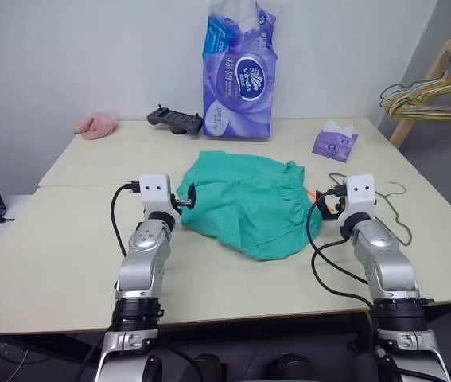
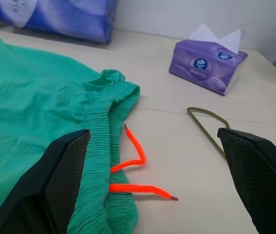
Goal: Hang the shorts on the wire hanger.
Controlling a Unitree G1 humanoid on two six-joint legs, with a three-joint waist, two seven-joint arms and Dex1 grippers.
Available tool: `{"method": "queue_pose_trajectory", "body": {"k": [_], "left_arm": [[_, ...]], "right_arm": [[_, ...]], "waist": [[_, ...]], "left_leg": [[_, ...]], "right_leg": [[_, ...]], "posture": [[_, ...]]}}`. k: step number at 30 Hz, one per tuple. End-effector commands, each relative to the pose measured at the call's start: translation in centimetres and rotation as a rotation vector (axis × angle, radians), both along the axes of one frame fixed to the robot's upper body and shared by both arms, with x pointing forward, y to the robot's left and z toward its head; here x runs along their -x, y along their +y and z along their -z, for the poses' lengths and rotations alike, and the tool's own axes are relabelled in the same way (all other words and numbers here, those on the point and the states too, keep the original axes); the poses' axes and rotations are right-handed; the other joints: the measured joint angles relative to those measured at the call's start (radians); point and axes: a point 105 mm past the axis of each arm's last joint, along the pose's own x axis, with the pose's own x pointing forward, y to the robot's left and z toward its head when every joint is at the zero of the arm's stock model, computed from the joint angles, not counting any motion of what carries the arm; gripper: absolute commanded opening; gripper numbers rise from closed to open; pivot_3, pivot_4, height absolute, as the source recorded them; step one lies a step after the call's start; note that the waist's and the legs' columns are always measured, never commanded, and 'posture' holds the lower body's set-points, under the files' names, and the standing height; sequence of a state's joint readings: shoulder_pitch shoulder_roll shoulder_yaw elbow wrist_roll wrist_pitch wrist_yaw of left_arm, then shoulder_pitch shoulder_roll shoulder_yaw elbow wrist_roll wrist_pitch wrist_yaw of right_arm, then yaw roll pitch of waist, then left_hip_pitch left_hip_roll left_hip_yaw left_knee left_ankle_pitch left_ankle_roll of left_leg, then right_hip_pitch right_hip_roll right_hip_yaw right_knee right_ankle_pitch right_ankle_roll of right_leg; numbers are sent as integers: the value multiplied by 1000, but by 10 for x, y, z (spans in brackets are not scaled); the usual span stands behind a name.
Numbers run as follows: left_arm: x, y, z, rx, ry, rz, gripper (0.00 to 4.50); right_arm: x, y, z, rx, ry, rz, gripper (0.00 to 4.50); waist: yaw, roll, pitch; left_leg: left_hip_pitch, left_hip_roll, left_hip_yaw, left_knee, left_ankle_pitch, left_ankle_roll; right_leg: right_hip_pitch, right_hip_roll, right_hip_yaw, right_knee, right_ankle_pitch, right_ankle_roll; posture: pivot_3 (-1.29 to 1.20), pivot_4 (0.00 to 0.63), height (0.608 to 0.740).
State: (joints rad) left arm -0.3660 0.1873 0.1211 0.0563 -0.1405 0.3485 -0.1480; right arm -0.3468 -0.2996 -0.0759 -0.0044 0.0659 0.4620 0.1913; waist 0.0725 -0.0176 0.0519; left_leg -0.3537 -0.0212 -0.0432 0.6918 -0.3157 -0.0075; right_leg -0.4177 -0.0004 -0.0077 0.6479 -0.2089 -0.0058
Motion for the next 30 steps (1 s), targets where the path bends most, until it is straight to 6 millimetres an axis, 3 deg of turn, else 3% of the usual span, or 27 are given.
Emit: {"method": "queue_pose_trajectory", "body": {"k": [1,6,8,13,19,25,30], "left_arm": [[6,-25,-40,44,-124,258,4500],[29,-50,-46,-26,-48,660,4500],[37,-51,-45,-40,-8,740,4500],[59,-51,-30,-122,108,921,4500],[69,-42,-3,-249,201,994,4500],[51,-27,13,-331,195,919,4500],[25,-25,3,-341,82,837,4500]], "right_arm": [[5,13,-33,57,-66,-191,4468],[42,33,-33,345,-16,-669,4468],[49,31,-29,421,-7,-755,4468],[53,17,-12,638,-7,-885,4468],[38,8,-1,819,-65,-927,4468],[16,4,-4,988,-154,-923,4468],[12,-1,2,1050,-153,-950,4468]], "waist": [[0,0,0],[-4,1,1],[-14,1,1],[-28,1,1],[-32,2,2],[-32,2,4],[-21,2,4]], "left_leg": [[0,0,0,0,0,0],[3,-1,0,0,0,0],[7,0,0,-1,-1,1],[9,0,0,-2,-1,2],[10,0,1,-4,-1,1],[12,0,2,-7,-1,1],[14,0,3,-10,-1,1]], "right_leg": [[0,0,0,0,0,0],[4,1,-1,-2,-3,5],[8,1,-2,-4,-5,5],[10,1,-1,-3,-6,6],[10,1,0,-3,-7,5],[10,0,2,-3,-7,5],[10,-5,2,-3,-6,-2]], "posture": [[110,0,740],[90,0,740],[90,0,740],[101,0,740],[112,5,740],[111,14,740],[107,15,740]]}}
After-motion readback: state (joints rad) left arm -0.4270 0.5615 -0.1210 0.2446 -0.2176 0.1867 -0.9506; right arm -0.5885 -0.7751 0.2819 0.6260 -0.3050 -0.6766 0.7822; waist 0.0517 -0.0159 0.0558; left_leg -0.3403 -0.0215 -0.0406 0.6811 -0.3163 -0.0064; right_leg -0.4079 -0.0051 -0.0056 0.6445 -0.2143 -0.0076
